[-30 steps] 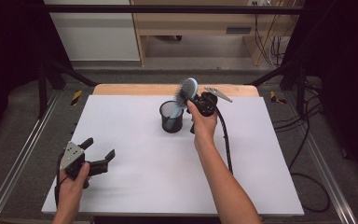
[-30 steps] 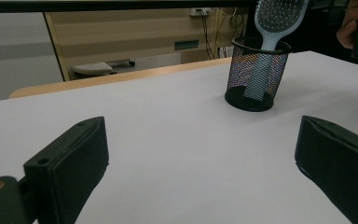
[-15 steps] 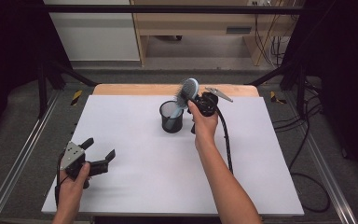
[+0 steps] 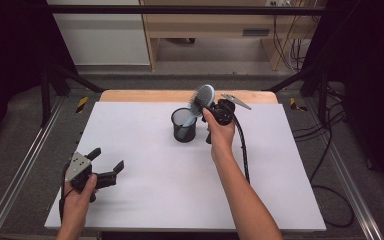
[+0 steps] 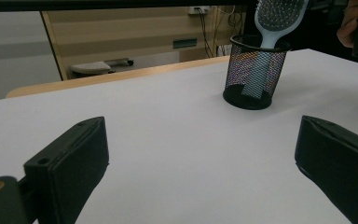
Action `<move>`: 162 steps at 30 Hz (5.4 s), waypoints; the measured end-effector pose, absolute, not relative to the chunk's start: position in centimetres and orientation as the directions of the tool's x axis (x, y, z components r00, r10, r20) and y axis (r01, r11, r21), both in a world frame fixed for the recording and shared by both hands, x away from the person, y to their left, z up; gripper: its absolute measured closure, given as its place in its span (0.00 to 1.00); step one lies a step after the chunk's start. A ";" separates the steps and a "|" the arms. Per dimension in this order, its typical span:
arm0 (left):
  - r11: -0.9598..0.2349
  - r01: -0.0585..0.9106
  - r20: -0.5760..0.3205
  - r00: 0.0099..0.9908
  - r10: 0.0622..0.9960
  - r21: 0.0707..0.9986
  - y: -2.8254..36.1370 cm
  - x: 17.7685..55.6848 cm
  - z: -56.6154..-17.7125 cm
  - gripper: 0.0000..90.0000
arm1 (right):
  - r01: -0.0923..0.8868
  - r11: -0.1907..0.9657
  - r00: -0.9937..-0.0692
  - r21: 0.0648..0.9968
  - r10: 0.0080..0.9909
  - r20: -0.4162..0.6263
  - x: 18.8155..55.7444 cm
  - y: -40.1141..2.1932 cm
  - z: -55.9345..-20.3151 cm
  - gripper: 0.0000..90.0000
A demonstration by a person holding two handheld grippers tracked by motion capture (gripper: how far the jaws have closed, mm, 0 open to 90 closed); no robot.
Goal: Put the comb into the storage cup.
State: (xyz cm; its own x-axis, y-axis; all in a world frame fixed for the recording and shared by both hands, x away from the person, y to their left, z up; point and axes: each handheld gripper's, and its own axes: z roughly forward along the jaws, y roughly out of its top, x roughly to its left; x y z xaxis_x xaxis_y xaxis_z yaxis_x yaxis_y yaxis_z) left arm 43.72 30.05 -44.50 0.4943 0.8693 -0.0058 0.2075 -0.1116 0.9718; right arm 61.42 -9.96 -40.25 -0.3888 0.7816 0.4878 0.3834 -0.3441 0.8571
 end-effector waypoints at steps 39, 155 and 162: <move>-0.109 0.193 0.001 0.487 0.874 0.975 30.0 43.9 -44.5 0.03 | 0.392 -0.211 -0.448 0.895 0.806 0.387 59.6 -11.4 -37.2 0.05; -0.020 0.128 -0.043 0.469 0.882 0.992 32.8 42.0 -44.3 0.02 | 0.160 0.059 -0.376 0.985 0.927 0.005 44.2 -27.3 -43.7 0.03; -0.015 0.126 -0.048 0.482 0.875 0.992 32.7 42.0 -44.3 0.02 | 0.162 0.052 -0.399 0.985 0.917 0.018 44.1 -27.1 -44.5 0.03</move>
